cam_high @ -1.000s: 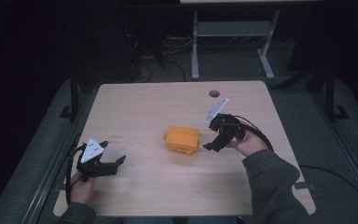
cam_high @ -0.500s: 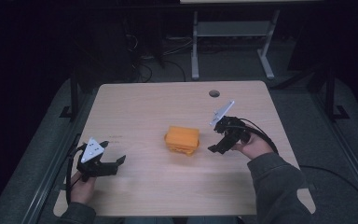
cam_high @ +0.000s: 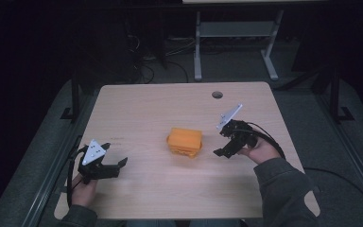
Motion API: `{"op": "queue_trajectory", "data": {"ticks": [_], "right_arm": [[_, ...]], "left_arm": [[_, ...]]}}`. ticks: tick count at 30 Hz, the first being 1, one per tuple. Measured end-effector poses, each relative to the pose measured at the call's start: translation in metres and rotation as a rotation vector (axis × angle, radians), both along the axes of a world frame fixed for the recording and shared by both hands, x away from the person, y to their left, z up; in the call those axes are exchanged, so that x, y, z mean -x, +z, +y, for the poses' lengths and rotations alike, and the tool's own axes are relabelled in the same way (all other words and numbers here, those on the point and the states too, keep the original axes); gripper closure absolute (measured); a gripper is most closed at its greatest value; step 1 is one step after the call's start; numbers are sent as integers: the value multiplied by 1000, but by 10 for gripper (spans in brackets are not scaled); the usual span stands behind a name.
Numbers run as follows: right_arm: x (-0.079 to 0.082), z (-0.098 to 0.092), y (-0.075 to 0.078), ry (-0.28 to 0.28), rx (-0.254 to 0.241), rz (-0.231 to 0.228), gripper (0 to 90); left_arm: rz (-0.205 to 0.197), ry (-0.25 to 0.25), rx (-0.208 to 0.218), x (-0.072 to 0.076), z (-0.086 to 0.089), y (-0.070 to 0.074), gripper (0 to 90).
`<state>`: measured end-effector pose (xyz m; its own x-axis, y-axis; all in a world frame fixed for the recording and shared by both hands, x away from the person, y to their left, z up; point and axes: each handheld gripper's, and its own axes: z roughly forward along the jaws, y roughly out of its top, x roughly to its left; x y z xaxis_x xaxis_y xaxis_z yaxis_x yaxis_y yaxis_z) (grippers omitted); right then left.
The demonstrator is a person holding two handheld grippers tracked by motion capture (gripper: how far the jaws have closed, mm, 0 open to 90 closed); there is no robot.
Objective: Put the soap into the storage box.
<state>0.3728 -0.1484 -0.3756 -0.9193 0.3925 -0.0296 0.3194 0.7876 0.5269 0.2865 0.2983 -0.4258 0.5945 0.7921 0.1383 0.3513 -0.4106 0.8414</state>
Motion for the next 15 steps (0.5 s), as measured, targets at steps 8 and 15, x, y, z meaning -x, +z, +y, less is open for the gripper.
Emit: {"op": "queue_trajectory", "data": {"ticks": [8, 15], "right_arm": [[5, -9, -7, -21, -7, 6, 196], [9, -18, -14, -42, -13, 12, 192]], "left_arm": [[4, -4, 1, 0, -2, 0, 141], [3, -5, -5, 0, -2, -1, 141]]}}
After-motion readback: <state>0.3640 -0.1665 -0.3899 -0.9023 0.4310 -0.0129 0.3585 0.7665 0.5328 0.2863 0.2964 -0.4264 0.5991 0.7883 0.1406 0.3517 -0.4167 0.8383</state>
